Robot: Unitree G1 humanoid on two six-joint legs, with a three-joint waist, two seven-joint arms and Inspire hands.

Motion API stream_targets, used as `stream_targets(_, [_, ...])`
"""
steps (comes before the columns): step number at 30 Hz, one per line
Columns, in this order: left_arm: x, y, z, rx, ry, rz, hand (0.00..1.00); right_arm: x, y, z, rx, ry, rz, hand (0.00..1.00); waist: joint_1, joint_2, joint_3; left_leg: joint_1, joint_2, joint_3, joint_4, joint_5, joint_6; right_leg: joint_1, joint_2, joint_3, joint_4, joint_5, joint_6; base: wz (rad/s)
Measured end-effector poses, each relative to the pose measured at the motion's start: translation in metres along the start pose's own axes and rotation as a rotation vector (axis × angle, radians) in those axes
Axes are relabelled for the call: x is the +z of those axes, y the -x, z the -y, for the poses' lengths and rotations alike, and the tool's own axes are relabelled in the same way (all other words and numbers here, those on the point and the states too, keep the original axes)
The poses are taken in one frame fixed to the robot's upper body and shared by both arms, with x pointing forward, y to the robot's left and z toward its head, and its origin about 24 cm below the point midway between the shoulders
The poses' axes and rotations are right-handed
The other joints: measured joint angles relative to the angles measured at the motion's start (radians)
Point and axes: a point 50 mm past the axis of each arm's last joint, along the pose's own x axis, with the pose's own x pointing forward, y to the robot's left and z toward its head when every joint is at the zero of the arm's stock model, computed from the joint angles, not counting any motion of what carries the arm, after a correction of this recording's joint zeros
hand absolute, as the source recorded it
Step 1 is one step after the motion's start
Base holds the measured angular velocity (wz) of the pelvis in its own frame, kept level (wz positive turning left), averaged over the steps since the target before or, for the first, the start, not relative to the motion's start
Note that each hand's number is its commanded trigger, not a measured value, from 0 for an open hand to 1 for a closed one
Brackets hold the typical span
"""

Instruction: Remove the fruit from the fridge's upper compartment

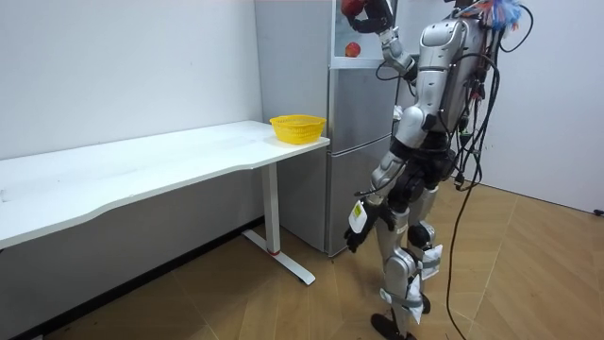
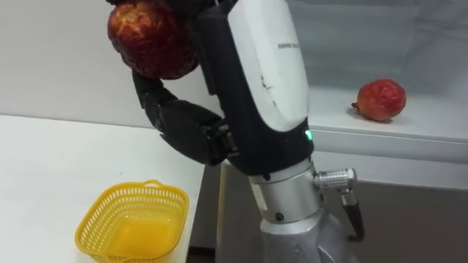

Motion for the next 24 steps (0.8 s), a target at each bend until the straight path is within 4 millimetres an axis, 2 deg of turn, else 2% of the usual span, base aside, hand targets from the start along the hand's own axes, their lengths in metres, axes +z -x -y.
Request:
stream_targets(4, [-0.005,0.0,0.001,-0.006,0.0,-0.018,0.0,-0.001,0.004,-0.006,0.02,0.052,0.024,1.0,0.015,-0.02,0.0126,-0.001,0.0,-0.002,-0.001,-0.001,0.0,0.0,0.0,-0.002,0.005,0.0,0.0,0.01])
stream_targets(6, [-0.005,0.0,0.001,-0.007,0.0,-0.021,0.0,-0.006,0.007,-0.011,0.05,0.081,0.02,1.0,0.021,-0.029,0.0155,-0.005,0.0,-0.004,0.003,-0.002,0.0,-0.002,-0.001,-0.004,0.006,0.0,0.0,0.05])
stream_targets(12, [-0.005,0.0,-0.001,-0.016,-0.002,-0.02,0.0,-0.023,0.024,-0.037,0.214,0.155,-0.029,1.0,0.047,-0.034,0.0131,-0.021,-0.006,-0.024,0.015,-0.005,0.002,-0.003,-0.009,-0.027,0.006,-0.001,0.001,0.1])
stream_targets(14, [-0.006,0.0,-0.001,-0.015,0.015,-0.023,0.0,-0.028,0.03,-0.045,0.264,0.159,-0.057,1.0,0.057,-0.037,0.0111,-0.022,-0.004,-0.029,0.015,-0.004,0.002,0.0,-0.01,-0.047,0.005,-0.001,0.001,0.08])
stream_targets(18, [-0.008,0.001,-0.001,-0.013,0.063,-0.03,0.0,-0.034,0.038,-0.054,0.329,0.158,-0.093,1.0,0.059,-0.038,0.0098,-0.016,-0.004,-0.047,0.019,-0.004,0.002,0.016,-0.01,-0.071,-0.005,-0.001,0.001,0.14])
stream_targets(24, [-0.009,0.001,-0.003,-0.008,0.073,-0.03,0.0,-0.049,0.053,-0.065,0.402,0.176,-0.166,1.0,0.079,-0.039,0.0089,-0.017,-0.004,-0.051,0.016,-0.004,0.002,0.016,-0.011,-0.073,-0.004,-0.001,0.001,0.01])
